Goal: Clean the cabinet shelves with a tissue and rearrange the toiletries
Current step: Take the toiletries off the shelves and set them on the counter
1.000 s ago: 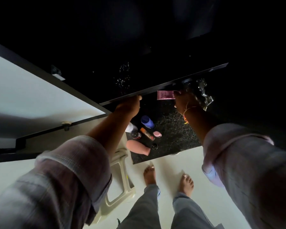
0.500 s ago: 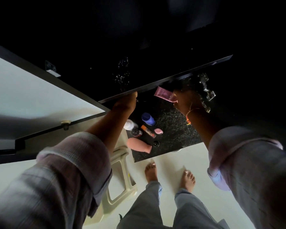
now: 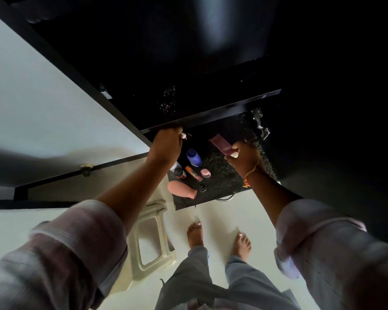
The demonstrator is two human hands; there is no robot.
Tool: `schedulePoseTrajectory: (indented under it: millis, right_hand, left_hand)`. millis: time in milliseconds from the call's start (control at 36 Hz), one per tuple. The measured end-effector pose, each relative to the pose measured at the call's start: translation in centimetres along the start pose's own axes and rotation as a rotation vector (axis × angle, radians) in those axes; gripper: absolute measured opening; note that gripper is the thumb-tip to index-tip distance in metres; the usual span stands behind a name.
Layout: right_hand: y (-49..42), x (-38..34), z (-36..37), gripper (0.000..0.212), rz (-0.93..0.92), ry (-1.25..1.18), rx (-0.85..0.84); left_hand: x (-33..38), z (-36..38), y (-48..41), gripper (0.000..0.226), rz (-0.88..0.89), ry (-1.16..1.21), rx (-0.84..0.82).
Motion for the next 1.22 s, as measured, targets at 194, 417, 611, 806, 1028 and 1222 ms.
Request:
schedulePoseTrajectory:
  millis: [194,417,611,806,1028,1222]
  right_hand:
    - [2.5,0.8,-0.5,0.021,0.014,-0.017,0.021]
    - [4.4,0.9,-0.9,0.018,-0.004,-0.034,0.034]
    - [6.4,1.6,-0.6,0.019,0.013,-0.006,0.009]
    - [7.3,2.8,-0.1,0.023,0.014,0.041,-0.036]
    - [7.2,3.5,1.1,0.03,0.014,0.071,-0.06]
    - [7.2,3.3,2.5,0.033,0.004,0.022,-0.074]
  left_hand:
    - [0.5,-0.3,3.7,0.028,0.031,0.107,0.079]
    - [2.1,-1.3,7.8,0.029,0.046,0.217,0.234]
    - [5.0,0.2,13.2,0.024,0.04,0.344,0.274]
    - [7.0,7.3,16.7,0.022,-0.051,0.401,0.067]
    - [6.2,11.5,15.8,0.026,0.01,0.135,0.029]
    - [6.0,12.5,14.9,0.02,0.041,0.061,0.053]
Point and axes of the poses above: each hand's wrist, its own y-axis away from the middle knuckle, its own z-axis out of the palm, x = y × z, the point moved 1 cm from there along -y, towards the middle knuckle, and after that the axes turned 5 degrees about y, right-handed, at the moved point
